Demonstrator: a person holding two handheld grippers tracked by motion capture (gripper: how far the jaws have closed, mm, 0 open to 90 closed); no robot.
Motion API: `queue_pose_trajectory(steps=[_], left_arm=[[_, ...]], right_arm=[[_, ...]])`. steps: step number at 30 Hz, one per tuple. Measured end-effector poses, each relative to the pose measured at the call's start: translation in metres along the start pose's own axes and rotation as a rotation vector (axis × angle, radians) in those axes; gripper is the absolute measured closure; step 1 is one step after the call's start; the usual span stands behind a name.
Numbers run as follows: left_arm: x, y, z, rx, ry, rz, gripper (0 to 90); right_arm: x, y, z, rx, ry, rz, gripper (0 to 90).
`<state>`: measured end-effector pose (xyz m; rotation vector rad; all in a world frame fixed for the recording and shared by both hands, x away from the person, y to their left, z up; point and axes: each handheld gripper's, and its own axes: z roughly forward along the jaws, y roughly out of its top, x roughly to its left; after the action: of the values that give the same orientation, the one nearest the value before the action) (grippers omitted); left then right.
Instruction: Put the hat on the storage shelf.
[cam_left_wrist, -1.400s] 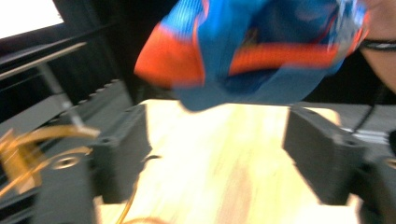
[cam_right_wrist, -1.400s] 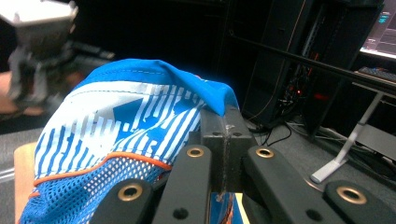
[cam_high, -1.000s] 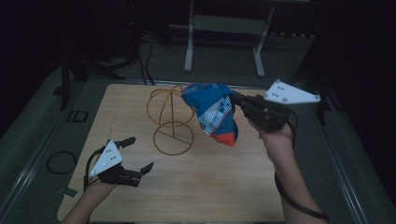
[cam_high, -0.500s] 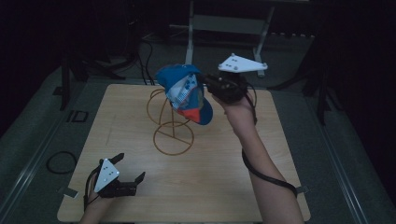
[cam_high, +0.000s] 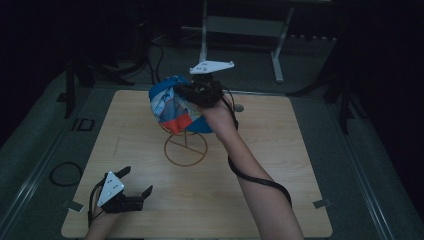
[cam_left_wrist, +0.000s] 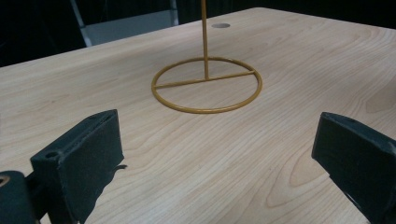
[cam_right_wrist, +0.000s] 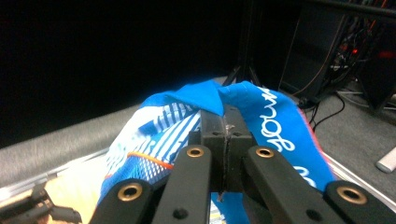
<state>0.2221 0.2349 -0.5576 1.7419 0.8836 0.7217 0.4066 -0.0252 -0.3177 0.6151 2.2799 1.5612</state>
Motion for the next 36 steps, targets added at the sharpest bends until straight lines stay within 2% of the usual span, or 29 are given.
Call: queue_pose_trajectory(steps=[5, 9, 16, 18, 22, 23, 25, 27, 31, 36], left_arm=[[0.000, 0.000, -0.001, -0.010, -0.004, -0.006, 2.3], [0.002, -0.002, 0.001, -0.004, -0.013, -0.021, 2.3], [0.001, -0.004, 0.003, 0.009, -0.023, -0.015, 2.3], [0.001, -0.005, 0.004, 0.016, -0.026, -0.014, 2.3], [-0.001, -0.006, 0.004, 0.018, -0.028, -0.013, 2.3], [-0.001, -0.006, 0.003, 0.018, -0.028, -0.014, 2.3], [0.000, -0.006, 0.003, 0.020, -0.025, -0.012, 2.3], [0.000, -0.007, 0.002, 0.016, -0.026, -0.015, 2.3], [0.001, -0.007, 0.002, 0.020, -0.023, -0.017, 2.3], [0.001, -0.009, 0.002, 0.023, -0.022, -0.021, 2.3]], right_arm=[[0.001, -0.012, 0.008, 0.036, 0.005, -0.011, 90.0], [-0.003, -0.021, 0.007, 0.051, 0.009, 0.005, 90.0], [-0.012, -0.033, 0.001, 0.052, 0.017, 0.032, 88.8], [-0.012, -0.035, 0.000, 0.048, 0.034, 0.052, 86.7], [-0.008, -0.041, -0.002, 0.040, 0.052, 0.051, 82.7], [-0.006, -0.042, -0.002, 0.036, 0.039, 0.043, 82.4], [-0.006, -0.043, -0.001, 0.034, 0.008, 0.026, 76.2], [-0.008, -0.044, -0.001, 0.038, 0.008, 0.039, 74.6], [-0.010, -0.044, -0.001, 0.043, -0.034, 0.028, 70.0], [-0.017, -0.044, -0.007, 0.027, -0.039, 0.065, 67.1]])
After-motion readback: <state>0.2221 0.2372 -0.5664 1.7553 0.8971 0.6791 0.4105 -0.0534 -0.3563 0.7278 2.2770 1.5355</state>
